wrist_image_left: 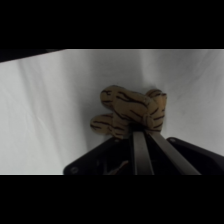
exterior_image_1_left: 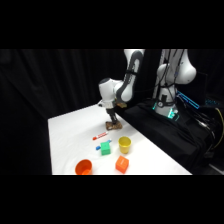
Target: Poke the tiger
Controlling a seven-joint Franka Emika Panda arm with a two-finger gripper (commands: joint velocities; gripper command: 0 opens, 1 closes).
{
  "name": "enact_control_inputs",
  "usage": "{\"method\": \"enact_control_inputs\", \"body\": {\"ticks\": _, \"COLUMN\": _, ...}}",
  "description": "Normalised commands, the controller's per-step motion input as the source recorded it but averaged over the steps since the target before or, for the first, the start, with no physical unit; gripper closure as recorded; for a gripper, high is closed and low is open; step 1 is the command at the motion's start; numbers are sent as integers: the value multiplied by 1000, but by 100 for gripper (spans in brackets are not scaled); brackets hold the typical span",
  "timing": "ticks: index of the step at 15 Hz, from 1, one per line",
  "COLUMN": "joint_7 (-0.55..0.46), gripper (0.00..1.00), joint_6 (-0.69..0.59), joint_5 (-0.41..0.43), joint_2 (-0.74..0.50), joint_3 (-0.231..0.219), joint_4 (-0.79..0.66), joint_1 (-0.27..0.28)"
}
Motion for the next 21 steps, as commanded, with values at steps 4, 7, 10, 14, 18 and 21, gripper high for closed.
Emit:
{"method": "enact_control_inputs", "body": {"ticks": 4, "joint_7": -60, "gripper": 95, "joint_6": -276, "joint_5": -74, "joint_2": -455, "joint_3": -36, "joint_4": -94, "joint_1": -30}}
{"method": "enact_control_inputs", "body": {"ticks": 7, "joint_7": -26, "gripper": 95, "joint_6": -408, "joint_5": -134, "joint_2": -553, "joint_3": -70, "joint_4": -52, "joint_1": 0}}
{"method": "enact_control_inputs", "body": {"ticks": 10, "joint_7": 5, "gripper": 95, "joint_6": -475, "joint_5": -149, "joint_2": -496, "joint_3": -61, "joint_4": 69, "joint_1": 21}}
{"method": "enact_control_inputs", "body": {"ticks": 14, "joint_7": 12, "gripper": 94, "joint_6": -464, "joint_5": -53, "joint_2": -257, "joint_3": -32, "joint_4": 266, "joint_1": 39}}
{"method": "enact_control_inputs", "body": {"ticks": 18, "joint_7": -32, "gripper": 53, "joint_6": -370, "joint_5": 72, "joint_2": -67, "joint_3": -42, "joint_4": 328, "joint_1": 38}}
{"method": "enact_control_inputs", "body": {"ticks": 21, "joint_7": 6, "gripper": 30, "joint_6": -185, "joint_5": 81, "joint_2": -101, "joint_3": -37, "joint_4": 180, "joint_1": 43}}
